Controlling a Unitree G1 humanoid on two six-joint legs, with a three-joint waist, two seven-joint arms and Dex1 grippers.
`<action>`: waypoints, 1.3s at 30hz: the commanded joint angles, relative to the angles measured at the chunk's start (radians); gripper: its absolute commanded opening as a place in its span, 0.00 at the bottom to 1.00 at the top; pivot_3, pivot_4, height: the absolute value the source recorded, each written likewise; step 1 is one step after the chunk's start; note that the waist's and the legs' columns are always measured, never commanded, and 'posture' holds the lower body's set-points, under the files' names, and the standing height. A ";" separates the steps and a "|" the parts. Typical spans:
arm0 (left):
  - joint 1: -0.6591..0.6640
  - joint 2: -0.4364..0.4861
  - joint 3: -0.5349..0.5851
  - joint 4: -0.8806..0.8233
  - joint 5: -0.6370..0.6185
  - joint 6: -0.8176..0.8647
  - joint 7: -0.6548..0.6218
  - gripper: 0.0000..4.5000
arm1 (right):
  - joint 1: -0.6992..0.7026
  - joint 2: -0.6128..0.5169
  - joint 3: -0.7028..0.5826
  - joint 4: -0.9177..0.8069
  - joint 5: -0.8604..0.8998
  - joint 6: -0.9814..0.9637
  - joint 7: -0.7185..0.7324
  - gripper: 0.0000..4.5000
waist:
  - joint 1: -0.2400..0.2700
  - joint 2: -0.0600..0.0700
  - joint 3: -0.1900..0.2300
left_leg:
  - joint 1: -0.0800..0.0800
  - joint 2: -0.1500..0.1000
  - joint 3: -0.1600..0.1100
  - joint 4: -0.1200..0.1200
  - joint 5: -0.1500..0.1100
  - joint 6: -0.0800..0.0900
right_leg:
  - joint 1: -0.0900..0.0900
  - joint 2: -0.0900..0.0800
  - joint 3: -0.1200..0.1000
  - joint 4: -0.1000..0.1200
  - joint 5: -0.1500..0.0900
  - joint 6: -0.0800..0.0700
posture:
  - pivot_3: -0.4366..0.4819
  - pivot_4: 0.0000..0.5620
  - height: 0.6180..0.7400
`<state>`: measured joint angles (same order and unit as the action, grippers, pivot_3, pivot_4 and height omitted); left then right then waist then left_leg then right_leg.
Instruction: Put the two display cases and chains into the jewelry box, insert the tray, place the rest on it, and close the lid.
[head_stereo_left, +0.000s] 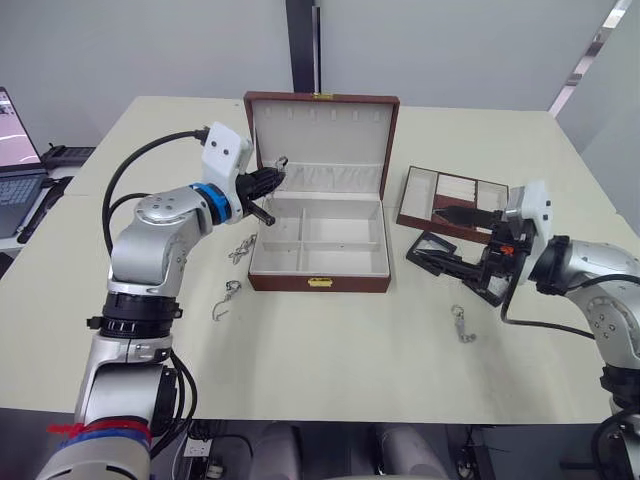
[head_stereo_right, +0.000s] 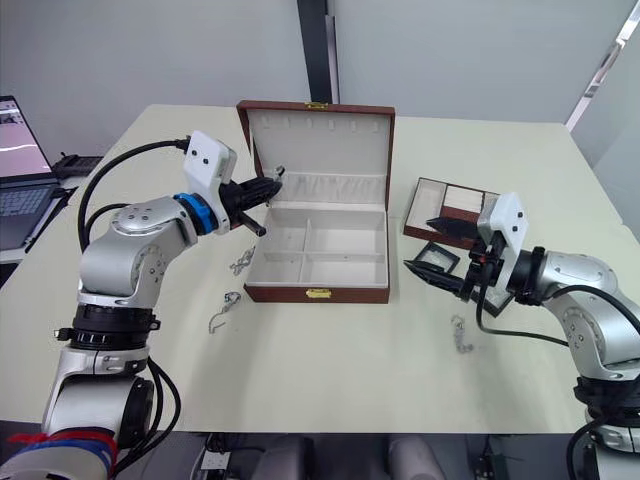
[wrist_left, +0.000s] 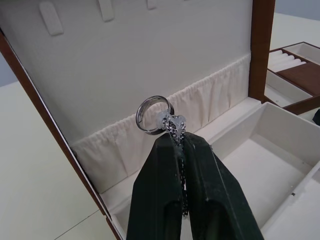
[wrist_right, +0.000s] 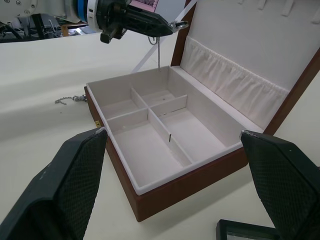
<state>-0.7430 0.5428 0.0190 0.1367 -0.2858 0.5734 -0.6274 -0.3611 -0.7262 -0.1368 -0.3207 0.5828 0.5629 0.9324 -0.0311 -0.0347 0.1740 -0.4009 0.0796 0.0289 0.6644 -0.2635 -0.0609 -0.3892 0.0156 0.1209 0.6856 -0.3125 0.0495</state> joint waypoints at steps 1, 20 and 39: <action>0.002 -0.018 -0.010 0.002 0.021 -0.031 0.008 0.01 | 0.004 -0.012 -0.034 -0.041 0.029 0.007 -0.008 1.00 | 0.000 0.000 0.000 | 0.000 0.000 0.000 0.000 0.000 0.000 | 0.000 0.000 0.000 0.000 0.000 0.000 | 0.48 0.27 1.00; 0.059 -0.075 -0.003 -0.013 0.043 -0.017 0.042 0.12 | -0.032 -0.020 -0.011 -0.010 0.033 0.009 0.003 1.00 | 0.001 0.000 0.000 | -0.001 0.000 0.000 0.000 0.000 0.000 | 0.000 0.000 0.000 -0.001 0.000 0.000 | 0.48 0.27 1.00; 0.096 -0.078 -0.014 -0.170 -0.061 0.055 -0.057 1.00 | -0.027 -0.025 -0.018 -0.006 0.036 0.013 0.006 1.00 | 0.001 0.000 0.000 | -0.001 0.000 0.000 0.000 0.000 0.000 | 0.000 0.000 0.000 -0.002 0.000 0.000 | 0.48 0.27 1.00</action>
<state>-0.6405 0.4548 -0.0034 0.0171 -0.3183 0.6215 -0.6657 -0.3753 -0.7372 -0.1343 -0.3159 0.6108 0.5842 0.9359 -0.0305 -0.0347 0.1740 -0.4015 0.0797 0.0286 0.6644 -0.2635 -0.0610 -0.3888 0.0154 0.1208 0.6841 -0.3124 0.0496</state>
